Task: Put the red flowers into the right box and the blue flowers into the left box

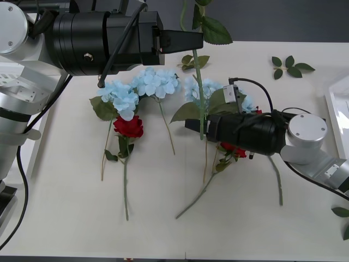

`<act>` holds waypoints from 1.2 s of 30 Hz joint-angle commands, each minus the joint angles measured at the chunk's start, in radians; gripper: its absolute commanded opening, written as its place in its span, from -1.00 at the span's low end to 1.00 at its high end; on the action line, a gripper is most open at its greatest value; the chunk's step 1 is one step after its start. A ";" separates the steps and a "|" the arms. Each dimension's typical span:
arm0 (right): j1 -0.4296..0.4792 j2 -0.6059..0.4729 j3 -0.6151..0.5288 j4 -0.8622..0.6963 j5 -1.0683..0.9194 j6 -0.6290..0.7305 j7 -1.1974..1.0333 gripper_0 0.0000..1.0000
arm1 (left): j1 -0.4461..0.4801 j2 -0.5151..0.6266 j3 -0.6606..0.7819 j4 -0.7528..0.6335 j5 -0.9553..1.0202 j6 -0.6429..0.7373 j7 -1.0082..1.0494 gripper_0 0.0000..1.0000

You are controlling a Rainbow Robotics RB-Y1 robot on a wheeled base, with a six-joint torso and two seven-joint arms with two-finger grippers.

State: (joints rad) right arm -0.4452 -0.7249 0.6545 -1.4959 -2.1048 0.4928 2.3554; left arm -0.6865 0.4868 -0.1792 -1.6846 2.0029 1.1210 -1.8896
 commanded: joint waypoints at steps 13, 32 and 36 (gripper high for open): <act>0.002 -0.174 -0.038 -0.040 -0.095 0.124 0.064 1.00 | -0.024 0.012 0.001 -0.018 0.013 -0.006 -0.052 -1.00; 0.145 -0.398 -0.180 -0.227 -0.593 0.316 0.350 1.00 | -0.024 0.012 0.001 -0.018 0.013 -0.006 -0.052 -1.00; 0.261 -0.366 -0.279 -0.345 -0.593 0.303 0.350 1.00 | -0.024 0.012 0.001 -0.018 0.013 -0.006 -0.052 -1.00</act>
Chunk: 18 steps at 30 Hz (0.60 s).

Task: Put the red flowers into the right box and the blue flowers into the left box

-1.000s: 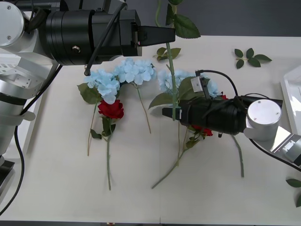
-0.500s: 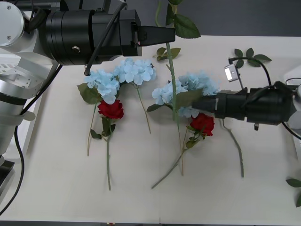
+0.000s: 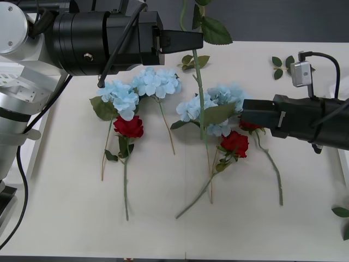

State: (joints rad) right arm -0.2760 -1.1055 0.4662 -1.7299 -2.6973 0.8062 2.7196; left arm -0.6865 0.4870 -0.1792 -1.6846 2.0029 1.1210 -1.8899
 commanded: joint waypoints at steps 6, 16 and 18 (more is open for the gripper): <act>0.195 0.067 -0.158 -0.241 -0.001 -0.035 -0.014 1.00 | -0.024 0.012 0.001 -0.018 0.013 -0.006 -0.052 -1.00; 0.233 0.240 -0.173 -0.323 0.047 -0.061 -0.014 1.00 | -0.024 0.012 0.001 -0.018 0.013 -0.006 -0.052 -1.00; 0.232 0.280 -0.173 -0.323 0.073 -0.067 -0.014 1.00 | -0.024 0.012 0.001 -0.018 0.013 -0.006 -0.052 -1.00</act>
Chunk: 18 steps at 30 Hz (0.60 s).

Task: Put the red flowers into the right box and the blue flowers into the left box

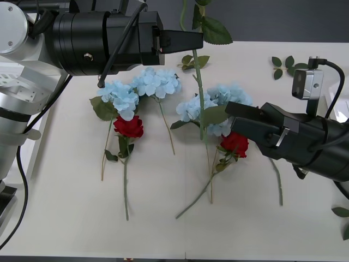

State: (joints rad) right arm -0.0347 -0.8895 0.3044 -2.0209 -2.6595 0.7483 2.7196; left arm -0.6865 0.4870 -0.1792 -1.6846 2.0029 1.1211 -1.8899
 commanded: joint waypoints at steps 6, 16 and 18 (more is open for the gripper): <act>-0.028 0.161 -0.011 -0.030 0.122 -0.038 -0.014 1.00 | -0.024 0.012 0.001 -0.018 0.013 -0.006 -0.052 -1.00; -0.074 0.241 0.033 -0.032 0.190 -0.112 -0.014 1.00 | -0.024 0.012 0.001 -0.018 0.013 -0.006 -0.052 -1.00; -0.082 0.247 0.051 -0.030 0.190 -0.135 -0.014 1.00 | -0.024 0.012 0.001 -0.018 0.013 -0.006 -0.052 -1.00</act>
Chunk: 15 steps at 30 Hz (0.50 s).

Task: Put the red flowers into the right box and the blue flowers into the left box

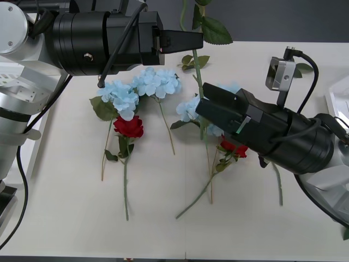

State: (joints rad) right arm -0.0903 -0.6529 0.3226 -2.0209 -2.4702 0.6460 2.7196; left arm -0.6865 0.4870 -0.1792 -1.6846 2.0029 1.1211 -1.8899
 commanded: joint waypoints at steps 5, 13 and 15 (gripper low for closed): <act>-0.043 0.027 0.059 -0.030 0.004 -0.068 -0.014 0.38 | -0.024 0.012 0.001 -0.018 0.013 -0.006 -0.052 -1.00; -0.057 0.050 0.070 -0.030 -0.006 -0.095 -0.014 -0.81 | -0.024 0.012 0.001 -0.018 0.013 -0.006 -0.052 -1.00; -0.057 0.053 0.075 -0.030 -0.016 -0.100 -0.014 -1.00 | -0.024 0.012 0.001 -0.018 0.013 -0.006 -0.052 -1.00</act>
State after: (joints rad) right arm -0.1299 -0.6101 0.4002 -2.0209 -2.4713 0.5498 2.7196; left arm -0.6865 0.4870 -0.1792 -1.6846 2.0029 1.1211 -1.8899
